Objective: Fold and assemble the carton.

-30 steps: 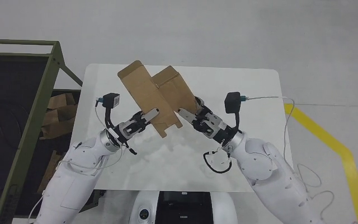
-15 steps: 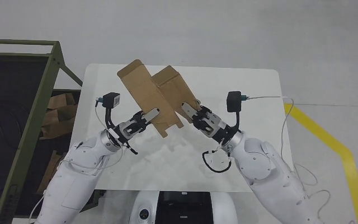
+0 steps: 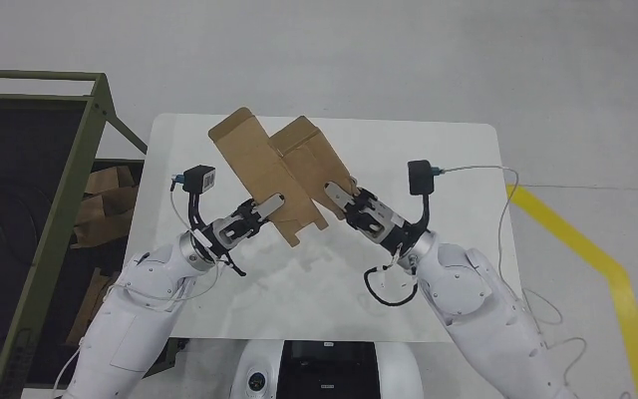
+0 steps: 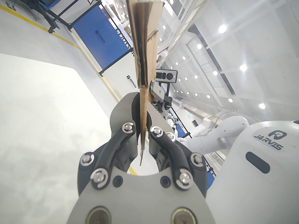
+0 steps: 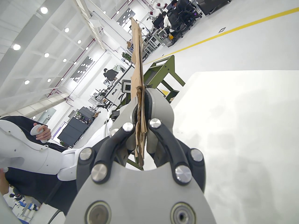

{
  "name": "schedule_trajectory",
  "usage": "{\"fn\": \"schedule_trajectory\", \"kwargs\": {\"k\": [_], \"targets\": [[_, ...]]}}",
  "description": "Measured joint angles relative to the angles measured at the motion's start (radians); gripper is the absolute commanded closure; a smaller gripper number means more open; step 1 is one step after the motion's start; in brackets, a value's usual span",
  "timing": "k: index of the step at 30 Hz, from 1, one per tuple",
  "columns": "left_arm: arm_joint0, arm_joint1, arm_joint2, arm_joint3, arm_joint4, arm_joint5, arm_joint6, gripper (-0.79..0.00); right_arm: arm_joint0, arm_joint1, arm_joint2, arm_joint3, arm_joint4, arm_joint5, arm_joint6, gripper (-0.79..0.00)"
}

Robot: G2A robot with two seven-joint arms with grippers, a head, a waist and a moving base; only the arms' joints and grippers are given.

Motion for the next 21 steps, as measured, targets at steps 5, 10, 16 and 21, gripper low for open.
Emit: {"fn": "schedule_trajectory", "kwargs": {"k": [5, 10, 16, 21], "targets": [[-0.001, -0.001, 0.001, 0.000, -0.004, -0.013, -0.003, 0.000, 0.003, -0.003, 0.007, 0.018, 0.055, -0.015, 0.017, 0.000], [-0.002, -0.001, 0.002, 0.000, -0.005, -0.019, -0.003, 0.000, 0.008, -0.005, 0.010, 0.030, 0.083, -0.013, 0.036, -0.219], [-0.003, -0.002, 0.003, 0.002, -0.003, -0.021, 0.001, 0.000, 0.012, -0.008, 0.012, 0.031, 0.095, -0.016, 0.050, -0.785], [-0.006, -0.003, 0.005, 0.005, -0.002, -0.019, 0.004, 0.000, 0.012, -0.011, 0.014, 0.030, 0.095, -0.024, 0.051, -0.785]]}}
